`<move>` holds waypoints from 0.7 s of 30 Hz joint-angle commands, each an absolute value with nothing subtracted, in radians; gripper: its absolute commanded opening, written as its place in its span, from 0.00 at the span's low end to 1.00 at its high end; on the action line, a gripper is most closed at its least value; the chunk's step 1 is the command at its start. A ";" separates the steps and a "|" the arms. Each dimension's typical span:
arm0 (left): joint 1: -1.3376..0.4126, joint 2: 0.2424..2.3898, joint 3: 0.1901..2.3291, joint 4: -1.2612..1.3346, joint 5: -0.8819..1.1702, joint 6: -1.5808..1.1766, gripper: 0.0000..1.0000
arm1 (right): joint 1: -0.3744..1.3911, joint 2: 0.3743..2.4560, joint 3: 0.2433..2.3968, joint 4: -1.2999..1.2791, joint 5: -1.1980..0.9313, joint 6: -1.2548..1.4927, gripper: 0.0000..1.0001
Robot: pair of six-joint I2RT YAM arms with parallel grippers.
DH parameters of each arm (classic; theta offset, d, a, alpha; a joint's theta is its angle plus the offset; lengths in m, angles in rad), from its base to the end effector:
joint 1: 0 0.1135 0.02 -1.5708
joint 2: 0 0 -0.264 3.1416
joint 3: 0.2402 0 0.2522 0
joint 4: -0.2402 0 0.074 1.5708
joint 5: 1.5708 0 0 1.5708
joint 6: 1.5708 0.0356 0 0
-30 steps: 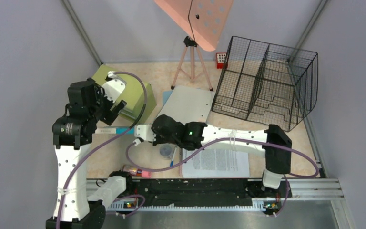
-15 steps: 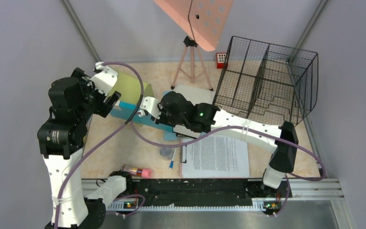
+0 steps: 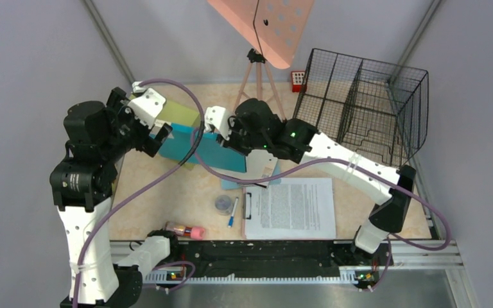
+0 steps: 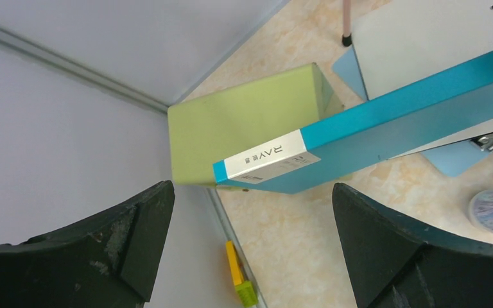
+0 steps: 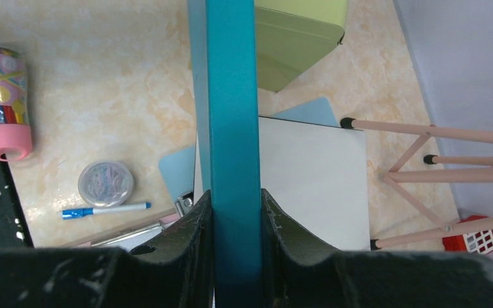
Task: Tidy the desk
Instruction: Pick up the folder from the center of the board.
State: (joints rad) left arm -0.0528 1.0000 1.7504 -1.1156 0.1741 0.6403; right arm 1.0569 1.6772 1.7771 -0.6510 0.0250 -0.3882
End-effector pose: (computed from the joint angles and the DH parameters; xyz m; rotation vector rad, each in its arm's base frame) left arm 0.1170 -0.0124 0.5076 0.7658 1.7788 0.2238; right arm 0.1872 0.3297 0.4028 -1.4065 1.6181 0.3681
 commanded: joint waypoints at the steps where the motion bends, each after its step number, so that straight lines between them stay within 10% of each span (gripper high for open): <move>1: -0.048 0.981 1.734 -1.058 0.317 0.604 0.98 | 0.982 1.553 1.853 -0.581 -0.018 -0.338 0.00; 21: -0.203 1.107 1.803 -1.136 0.636 0.824 0.99 | 0.826 1.433 1.786 -0.739 -0.353 -0.451 0.00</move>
State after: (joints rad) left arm -0.1051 1.0443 1.7180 -1.0977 0.6506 0.7048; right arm 0.8459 1.4769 1.7744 -0.7776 -0.3210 -0.4023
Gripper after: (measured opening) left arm 0.990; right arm 0.247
